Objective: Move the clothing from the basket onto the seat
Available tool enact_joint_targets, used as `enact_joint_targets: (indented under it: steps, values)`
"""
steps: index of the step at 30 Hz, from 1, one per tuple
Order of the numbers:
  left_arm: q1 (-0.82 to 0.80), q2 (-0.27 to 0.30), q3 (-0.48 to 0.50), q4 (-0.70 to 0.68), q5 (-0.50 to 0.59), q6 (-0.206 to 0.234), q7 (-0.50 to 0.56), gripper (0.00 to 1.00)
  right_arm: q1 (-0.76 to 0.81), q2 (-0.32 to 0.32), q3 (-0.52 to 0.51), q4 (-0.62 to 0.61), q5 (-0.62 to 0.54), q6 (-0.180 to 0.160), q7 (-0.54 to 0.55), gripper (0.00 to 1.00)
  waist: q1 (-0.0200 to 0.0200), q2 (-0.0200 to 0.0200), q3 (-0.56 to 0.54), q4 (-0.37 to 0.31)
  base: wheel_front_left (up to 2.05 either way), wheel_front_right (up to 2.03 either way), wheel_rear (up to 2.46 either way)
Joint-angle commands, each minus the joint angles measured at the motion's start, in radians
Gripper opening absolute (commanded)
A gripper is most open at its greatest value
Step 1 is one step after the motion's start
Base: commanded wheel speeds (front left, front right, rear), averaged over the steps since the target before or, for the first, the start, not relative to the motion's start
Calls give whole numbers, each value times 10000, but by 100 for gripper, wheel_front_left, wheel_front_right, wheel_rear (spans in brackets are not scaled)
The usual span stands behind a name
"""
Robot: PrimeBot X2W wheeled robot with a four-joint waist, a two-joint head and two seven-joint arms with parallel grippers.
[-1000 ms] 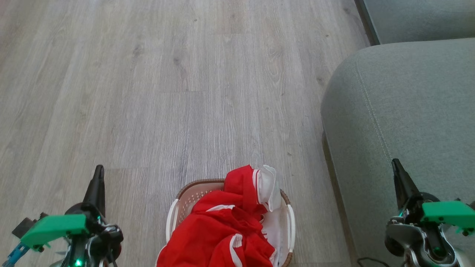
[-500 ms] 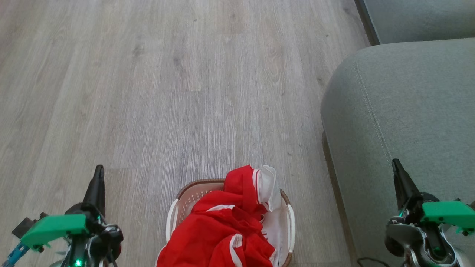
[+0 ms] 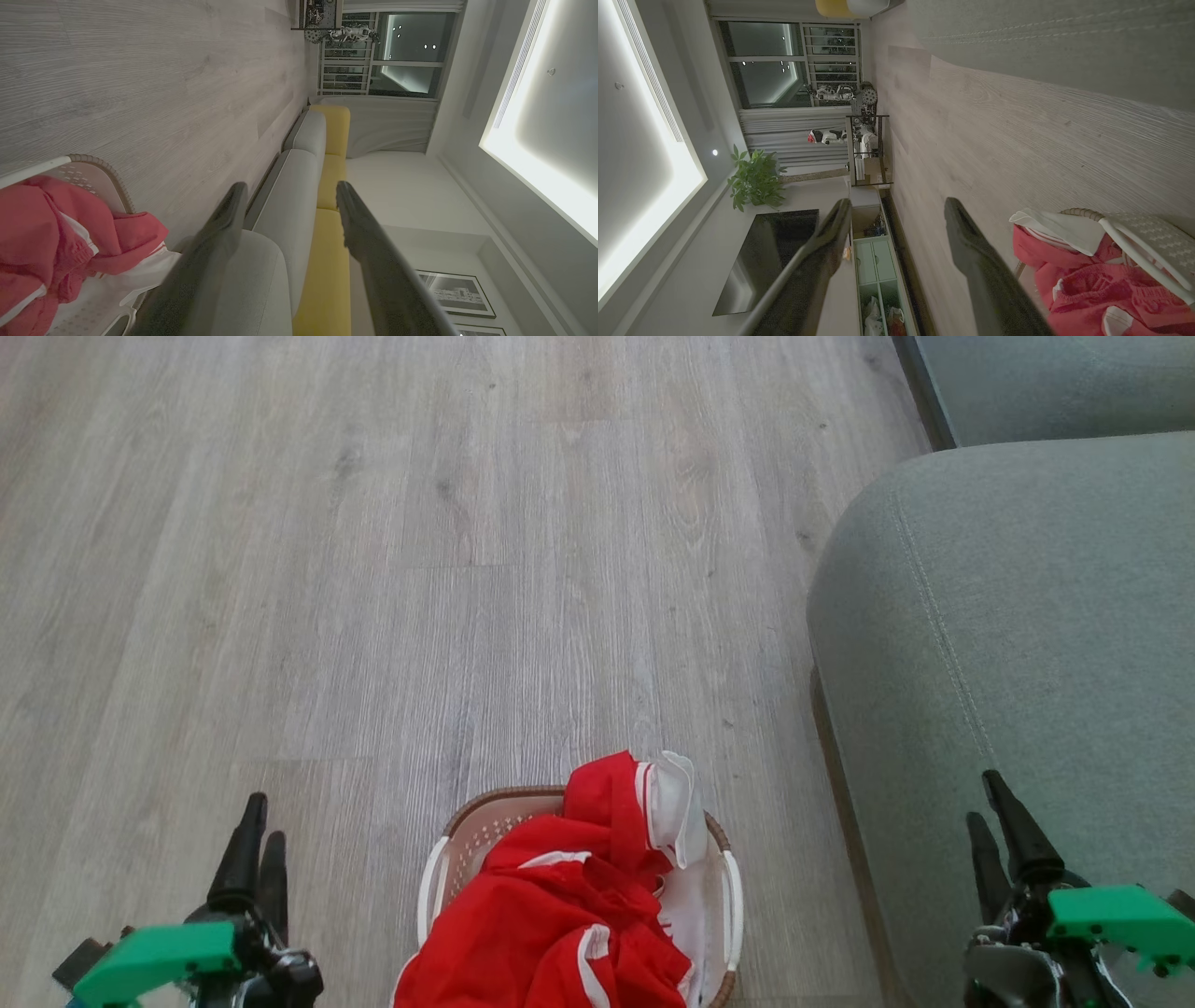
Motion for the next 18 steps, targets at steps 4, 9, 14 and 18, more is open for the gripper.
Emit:
enact_joint_targets:
  steps: [4, 9, 14, 18]
  values:
    - [-483, 86, -93, -492, 29, -9, -184, 100, -412, -15, 78, -555, -91, 0, -181, 100, 0, 0, 6, 0, 0, 0, 0]
    - [-505, 90, -152, -640, 189, -12, -331, 100, -426, -73, 188, -751, -222, 0, -346, 100, 0, 0, 13, 3, 0, 0, 0]
    - [-526, 95, -216, -806, 568, -15, -477, 100, -449, -204, 367, -942, -441, 0, -566, 100, 0, 0, 24, 11, 0, 0, 0]
    - [-548, 98, -258, -939, 994, -18, -594, 100, -489, -356, 551, -1080, -775, 0, -735, 100, 0, 0, 37, 14, 0, 0, 0]
